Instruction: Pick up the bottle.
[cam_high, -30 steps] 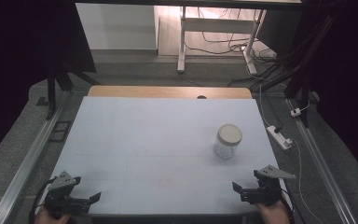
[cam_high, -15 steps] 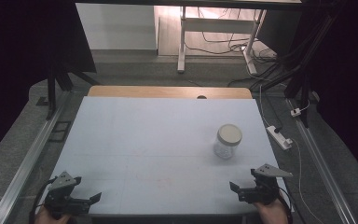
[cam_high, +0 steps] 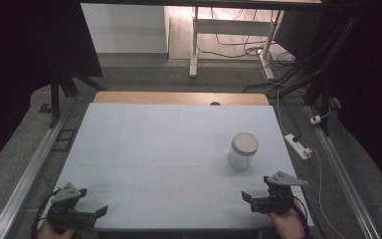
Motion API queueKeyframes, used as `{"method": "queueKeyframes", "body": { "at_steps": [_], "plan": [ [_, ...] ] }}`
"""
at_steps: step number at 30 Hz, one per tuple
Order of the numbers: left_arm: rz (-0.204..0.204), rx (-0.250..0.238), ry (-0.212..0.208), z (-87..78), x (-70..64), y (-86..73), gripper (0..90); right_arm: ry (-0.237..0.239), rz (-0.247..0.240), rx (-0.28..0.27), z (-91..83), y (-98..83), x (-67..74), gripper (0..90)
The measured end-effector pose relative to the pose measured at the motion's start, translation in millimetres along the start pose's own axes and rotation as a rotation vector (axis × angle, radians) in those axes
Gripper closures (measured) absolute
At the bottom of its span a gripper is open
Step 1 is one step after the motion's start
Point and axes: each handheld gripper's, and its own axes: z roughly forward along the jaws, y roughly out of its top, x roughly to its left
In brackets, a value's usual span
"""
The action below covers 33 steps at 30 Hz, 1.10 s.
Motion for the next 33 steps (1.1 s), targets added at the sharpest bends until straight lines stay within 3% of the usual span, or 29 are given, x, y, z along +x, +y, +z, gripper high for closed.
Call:
{"method": "queueKeyframes", "body": {
  "at_steps": [14, 33],
  "plan": [
    [0.0, -0.003, -0.005, -0.1, 0.4, -0.1, 0.6, 0.018, 0.002, 0.014, 10.3, 8.7, -4.2, 0.0],
    [0.008, 0.006, -0.02, 0.4, 0.6, 0.3, 0.1, -0.035, -0.015, 0.027, 29.5, 21.6, -15.7, 0.0]
  ]
}}
